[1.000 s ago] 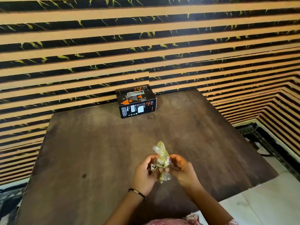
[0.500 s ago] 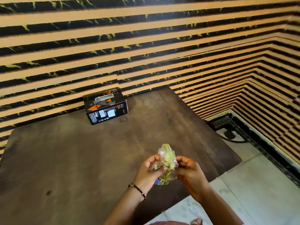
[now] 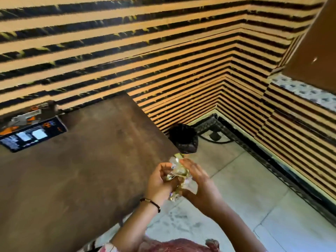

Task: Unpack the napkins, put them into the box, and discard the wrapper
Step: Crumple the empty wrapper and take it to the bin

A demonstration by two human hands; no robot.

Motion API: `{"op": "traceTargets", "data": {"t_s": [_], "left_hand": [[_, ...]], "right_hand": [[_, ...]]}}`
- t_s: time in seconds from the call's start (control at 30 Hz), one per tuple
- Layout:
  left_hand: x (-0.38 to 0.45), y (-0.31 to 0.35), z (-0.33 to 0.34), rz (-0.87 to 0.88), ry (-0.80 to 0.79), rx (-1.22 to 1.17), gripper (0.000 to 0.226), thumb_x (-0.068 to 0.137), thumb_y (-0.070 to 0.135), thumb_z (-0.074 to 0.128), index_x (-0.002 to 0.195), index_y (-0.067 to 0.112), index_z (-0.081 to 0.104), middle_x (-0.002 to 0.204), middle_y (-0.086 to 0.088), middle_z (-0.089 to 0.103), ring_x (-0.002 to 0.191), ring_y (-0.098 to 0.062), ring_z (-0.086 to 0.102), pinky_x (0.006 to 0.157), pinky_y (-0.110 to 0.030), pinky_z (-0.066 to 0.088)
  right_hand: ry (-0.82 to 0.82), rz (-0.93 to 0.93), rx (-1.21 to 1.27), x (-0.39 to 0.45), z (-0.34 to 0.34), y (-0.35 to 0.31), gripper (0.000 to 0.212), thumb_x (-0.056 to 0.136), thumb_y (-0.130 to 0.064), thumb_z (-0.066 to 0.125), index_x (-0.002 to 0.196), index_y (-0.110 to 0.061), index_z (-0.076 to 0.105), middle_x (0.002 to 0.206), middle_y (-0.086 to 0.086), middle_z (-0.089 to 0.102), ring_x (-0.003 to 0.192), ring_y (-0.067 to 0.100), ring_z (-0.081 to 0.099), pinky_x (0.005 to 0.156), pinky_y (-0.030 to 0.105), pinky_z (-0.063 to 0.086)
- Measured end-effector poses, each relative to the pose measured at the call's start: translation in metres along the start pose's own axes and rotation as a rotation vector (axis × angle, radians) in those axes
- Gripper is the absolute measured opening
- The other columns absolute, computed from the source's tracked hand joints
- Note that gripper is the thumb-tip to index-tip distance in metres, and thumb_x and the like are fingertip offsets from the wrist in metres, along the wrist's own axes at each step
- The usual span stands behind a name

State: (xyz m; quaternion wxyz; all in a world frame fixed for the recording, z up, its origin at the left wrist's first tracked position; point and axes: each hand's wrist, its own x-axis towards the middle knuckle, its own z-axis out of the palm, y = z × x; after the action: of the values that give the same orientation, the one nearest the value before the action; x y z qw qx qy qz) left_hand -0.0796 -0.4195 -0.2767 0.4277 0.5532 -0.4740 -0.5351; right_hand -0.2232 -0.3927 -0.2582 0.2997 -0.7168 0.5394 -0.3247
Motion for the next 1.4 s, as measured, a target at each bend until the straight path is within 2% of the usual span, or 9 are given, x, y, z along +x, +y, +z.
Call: {"op": "traceTargets", "data": {"t_s": [0.17, 0.3, 0.47, 0.63, 0.8, 0.93, 1.13, 1.3, 1.4], "left_hand": [[0.001, 0.014, 0.065, -0.032, -0.192, -0.016, 0.041, 0.07, -0.006, 0.073, 0.099, 0.017, 0.056, 0.078, 0.001, 0.058, 0.052, 0.005, 0.055, 0.044, -0.013, 0.044], [0.018, 0.027, 0.101, -0.01, -0.347, 0.004, 0.048, 0.067, 0.001, 0.074, 0.105, 0.023, 0.056, 0.082, 0.007, 0.065, 0.06, 0.002, 0.061, 0.051, -0.011, 0.044], [0.057, 0.032, 0.142, 0.005, -0.356, 0.062, 0.063, 0.05, 0.038, 0.077, 0.109, 0.026, 0.056, 0.101, 0.002, 0.07, 0.094, -0.011, 0.067, 0.081, -0.026, 0.054], [0.12, 0.041, 0.176, 0.072, -0.415, 0.073, 0.068, 0.054, 0.042, 0.08, 0.116, 0.032, 0.054, 0.112, 0.006, 0.066, 0.107, -0.008, 0.061, 0.091, -0.036, 0.052], [0.188, 0.07, 0.196, 0.065, -0.416, 0.033, 0.082, 0.058, 0.035, 0.084, 0.126, 0.051, 0.039, 0.131, 0.024, 0.042, 0.111, -0.003, 0.055, 0.072, -0.017, 0.055], [0.245, 0.079, 0.209, 0.06, -0.519, 0.113, 0.075, 0.064, 0.04, 0.08, 0.123, 0.06, 0.038, 0.129, 0.026, 0.044, 0.113, -0.003, 0.053, 0.089, -0.024, 0.051], [0.294, 0.07, 0.222, 0.09, -0.29, 0.187, 0.034, 0.076, 0.017, 0.073, 0.102, 0.033, 0.06, 0.106, 0.004, 0.067, 0.096, -0.005, 0.065, 0.083, -0.023, 0.055], [0.344, 0.057, 0.219, 0.0, -0.02, 0.187, 0.018, 0.079, 0.011, 0.069, 0.083, 0.027, 0.064, 0.077, 0.015, 0.069, 0.076, 0.0, 0.063, 0.075, -0.029, 0.054], [0.378, 0.057, 0.225, -0.088, 0.029, 0.127, 0.005, 0.08, 0.002, 0.066, 0.083, 0.004, 0.063, 0.077, -0.007, 0.066, 0.067, -0.009, 0.06, 0.061, -0.024, 0.055]], "right_hand": [[0.005, 0.111, -0.064, -0.017, -0.045, 0.034, 0.082, 0.067, -0.026, 0.078, 0.137, -0.029, 0.035, 0.135, -0.009, 0.039, 0.12, 0.008, 0.045, 0.097, 0.006, 0.031], [0.113, 0.211, -0.114, -0.014, -0.077, 0.06, 0.067, 0.071, -0.027, 0.074, 0.131, -0.02, 0.045, 0.126, -0.003, 0.052, 0.106, 0.016, 0.058, 0.087, 0.02, 0.045], [0.161, 0.296, -0.161, 0.014, -0.115, 0.096, 0.044, 0.074, -0.019, 0.068, 0.117, -0.023, 0.059, 0.113, -0.001, 0.065, 0.097, 0.019, 0.064, 0.081, 0.027, 0.051], [0.194, 0.31, -0.177, 0.071, -0.157, 0.133, 0.039, 0.074, -0.006, 0.064, 0.11, -0.021, 0.062, 0.105, -0.002, 0.068, 0.093, 0.018, 0.063, 0.08, 0.03, 0.052], [0.157, 0.264, -0.205, 0.134, -0.201, 0.166, 0.033, 0.074, 0.001, 0.065, 0.098, -0.022, 0.066, 0.093, -0.005, 0.07, 0.084, 0.011, 0.062, 0.07, 0.017, 0.048], [0.141, 0.18, -0.174, 0.181, -0.219, 0.188, 0.032, 0.071, 0.007, 0.06, 0.09, -0.017, 0.068, 0.087, -0.002, 0.071, 0.079, 0.01, 0.062, 0.067, 0.013, 0.045], [0.022, 0.169, -0.133, 0.236, -0.222, 0.215, 0.04, 0.079, -0.006, 0.064, 0.115, -0.02, 0.056, 0.115, -0.004, 0.056, 0.093, 0.008, 0.056, 0.073, 0.003, 0.042], [-0.315, 0.044, -0.289, 0.289, -0.217, 0.25, 0.082, 0.08, -0.032, 0.065, 0.142, -0.039, 0.013, 0.154, -0.016, 0.001, 0.133, 0.014, 0.035, 0.095, 0.029, 0.049], [-0.328, -0.048, -0.476, 0.332, -0.214, 0.268, 0.064, 0.087, -0.035, 0.055, 0.143, -0.033, 0.023, 0.155, -0.004, 0.012, 0.135, 0.021, 0.03, 0.097, 0.028, 0.045]]}}
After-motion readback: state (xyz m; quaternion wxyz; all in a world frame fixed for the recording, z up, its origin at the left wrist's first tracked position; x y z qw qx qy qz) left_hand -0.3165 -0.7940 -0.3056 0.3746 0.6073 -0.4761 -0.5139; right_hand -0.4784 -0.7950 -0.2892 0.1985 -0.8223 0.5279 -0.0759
